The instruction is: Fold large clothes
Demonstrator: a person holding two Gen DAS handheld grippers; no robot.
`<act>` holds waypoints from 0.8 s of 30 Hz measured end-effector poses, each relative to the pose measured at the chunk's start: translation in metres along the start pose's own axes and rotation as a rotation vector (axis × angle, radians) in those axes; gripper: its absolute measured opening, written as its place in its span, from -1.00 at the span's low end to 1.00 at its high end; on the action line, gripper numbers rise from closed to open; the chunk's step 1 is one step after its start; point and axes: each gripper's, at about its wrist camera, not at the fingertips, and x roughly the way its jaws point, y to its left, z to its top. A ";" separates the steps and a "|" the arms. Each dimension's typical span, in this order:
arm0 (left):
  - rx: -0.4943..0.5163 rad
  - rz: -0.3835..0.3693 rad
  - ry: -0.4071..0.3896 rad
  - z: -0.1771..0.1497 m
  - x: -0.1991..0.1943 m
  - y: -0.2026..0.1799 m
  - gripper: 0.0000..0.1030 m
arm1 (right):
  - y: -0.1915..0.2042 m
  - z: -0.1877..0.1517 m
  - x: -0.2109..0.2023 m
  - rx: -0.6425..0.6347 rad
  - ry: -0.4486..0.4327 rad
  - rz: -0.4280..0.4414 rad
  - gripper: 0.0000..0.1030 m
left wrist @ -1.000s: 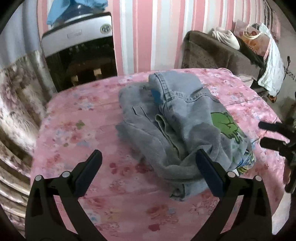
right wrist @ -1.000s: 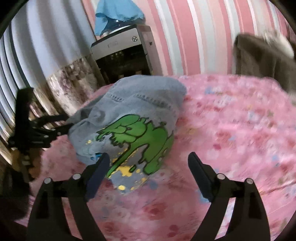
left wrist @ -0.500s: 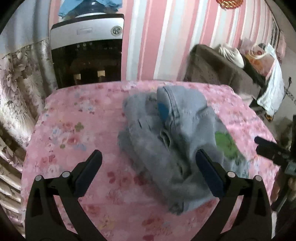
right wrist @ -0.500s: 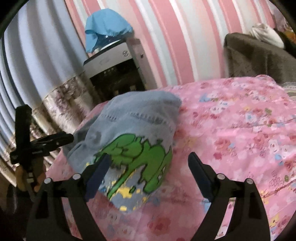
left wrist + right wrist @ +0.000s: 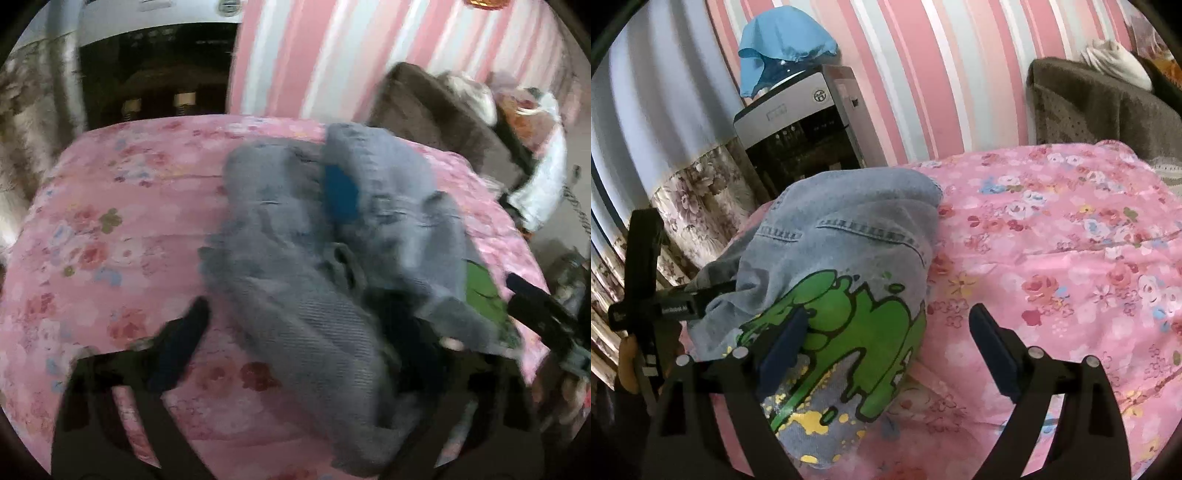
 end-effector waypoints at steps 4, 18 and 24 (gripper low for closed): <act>0.080 0.008 0.004 -0.005 -0.008 -0.017 -0.12 | 0.001 -0.004 0.008 0.019 0.037 0.028 0.72; 0.074 0.002 0.018 -0.007 -0.010 -0.013 -0.33 | 0.019 -0.001 0.041 -0.030 0.103 0.144 0.17; 0.094 0.012 -0.025 -0.008 -0.020 -0.026 -0.69 | 0.024 0.001 0.024 -0.119 0.040 0.174 -0.08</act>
